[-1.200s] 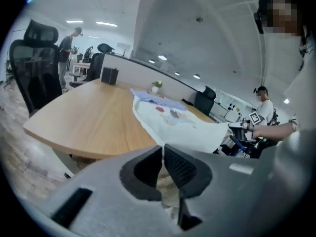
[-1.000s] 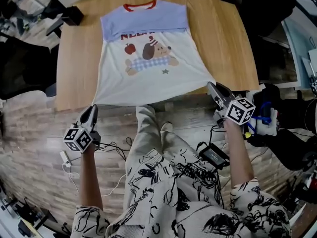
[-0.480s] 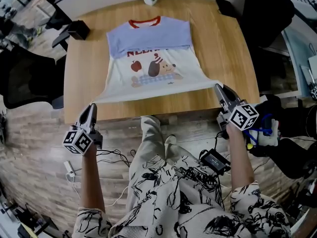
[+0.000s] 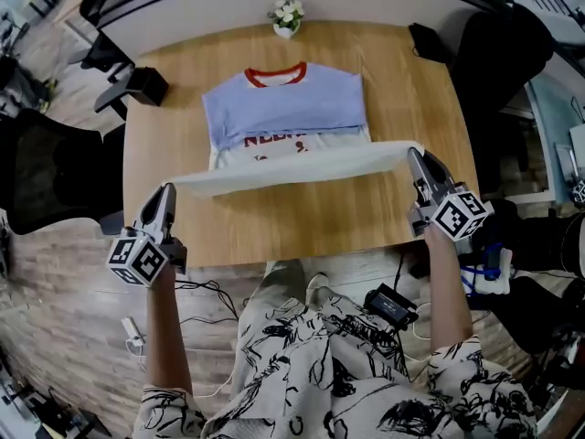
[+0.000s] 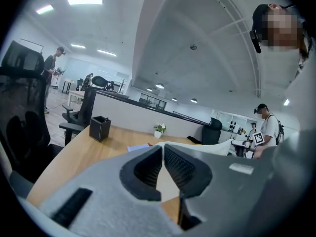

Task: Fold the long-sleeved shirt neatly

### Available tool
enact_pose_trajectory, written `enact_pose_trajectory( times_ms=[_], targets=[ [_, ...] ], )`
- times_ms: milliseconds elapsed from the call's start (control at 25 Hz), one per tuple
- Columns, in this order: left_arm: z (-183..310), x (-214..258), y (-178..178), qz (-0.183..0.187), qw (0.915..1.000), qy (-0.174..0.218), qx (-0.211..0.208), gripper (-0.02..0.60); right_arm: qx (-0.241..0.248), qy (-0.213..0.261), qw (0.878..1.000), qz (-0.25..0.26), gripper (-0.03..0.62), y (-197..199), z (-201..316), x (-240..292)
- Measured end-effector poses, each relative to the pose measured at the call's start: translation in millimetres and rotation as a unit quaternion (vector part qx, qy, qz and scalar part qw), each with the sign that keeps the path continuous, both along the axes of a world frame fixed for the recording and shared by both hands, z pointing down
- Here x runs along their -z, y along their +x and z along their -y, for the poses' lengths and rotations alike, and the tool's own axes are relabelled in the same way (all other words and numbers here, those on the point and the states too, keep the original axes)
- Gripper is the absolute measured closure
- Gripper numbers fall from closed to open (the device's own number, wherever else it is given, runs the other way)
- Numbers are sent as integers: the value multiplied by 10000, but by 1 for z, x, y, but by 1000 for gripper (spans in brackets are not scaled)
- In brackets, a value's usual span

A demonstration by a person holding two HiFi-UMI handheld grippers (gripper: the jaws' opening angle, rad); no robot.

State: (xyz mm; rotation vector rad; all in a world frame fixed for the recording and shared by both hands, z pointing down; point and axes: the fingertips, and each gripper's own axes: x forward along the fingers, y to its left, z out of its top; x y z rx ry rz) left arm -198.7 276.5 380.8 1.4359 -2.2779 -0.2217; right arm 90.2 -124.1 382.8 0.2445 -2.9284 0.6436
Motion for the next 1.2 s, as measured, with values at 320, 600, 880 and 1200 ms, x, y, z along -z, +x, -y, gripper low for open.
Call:
enact_pose_trajectory(
  times_ms=[320, 600, 880, 1200],
  targets=[
    [65, 20, -91, -78, 9987, -367, -349, 560, -359, 217, 9981, -441, 566, -76, 55, 14],
    [124, -7, -160, -182, 9962, -622, -575, 560, -601, 80, 9950, -797, 566, -138, 108, -11],
    [177, -82, -219, -184, 9913, -1125, -655, 560, -447, -113, 9901, -1329, 566, -197, 163, -82],
    [214, -177, -270, -774, 9737, -2077, -526, 558, -126, -284, 9720, -2331, 565, -252, 205, -176]
  ],
)
